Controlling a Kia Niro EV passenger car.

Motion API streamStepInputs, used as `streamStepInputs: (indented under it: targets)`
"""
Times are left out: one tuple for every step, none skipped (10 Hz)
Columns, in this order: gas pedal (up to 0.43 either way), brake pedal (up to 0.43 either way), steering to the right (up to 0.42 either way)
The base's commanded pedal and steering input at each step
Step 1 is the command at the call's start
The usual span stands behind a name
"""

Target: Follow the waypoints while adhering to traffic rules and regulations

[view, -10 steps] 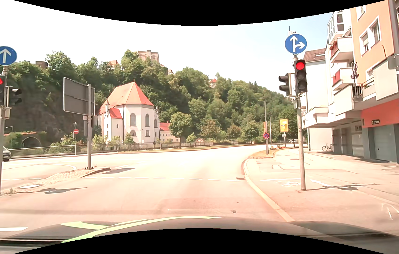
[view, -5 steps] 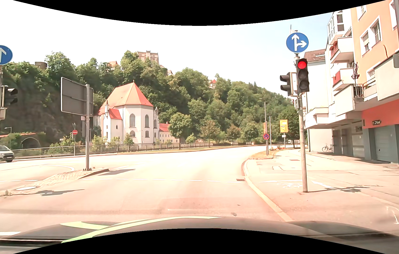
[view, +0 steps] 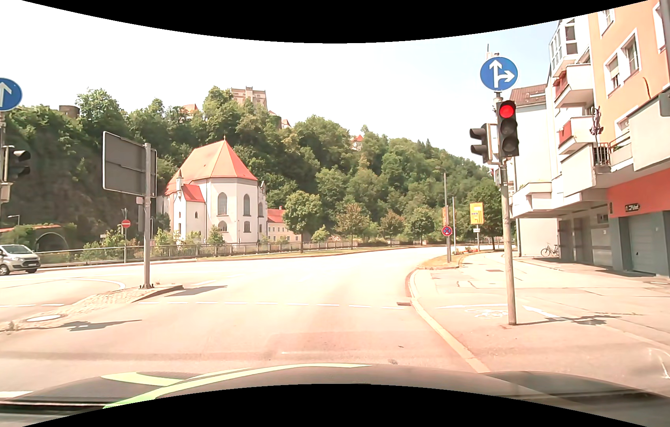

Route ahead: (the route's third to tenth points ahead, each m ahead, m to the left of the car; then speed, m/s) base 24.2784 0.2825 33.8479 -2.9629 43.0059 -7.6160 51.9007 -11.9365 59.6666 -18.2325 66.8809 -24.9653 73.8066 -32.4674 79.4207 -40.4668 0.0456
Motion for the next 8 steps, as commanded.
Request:
streamStepInputs:
  targets:
    - [0.0, 0.28, 0.04]
    - [0.0, 0.28, 0.04]
    - [0.0, 0.287, 0.04]
    - [0.0, 0.287, 0.04]
    - [0.0, 0.287, 0.04]
    - [0.0, 0.293, 0.04]
    - [0.0, 0.293, 0.04]
    - [0.0, 0.287, 0.04]
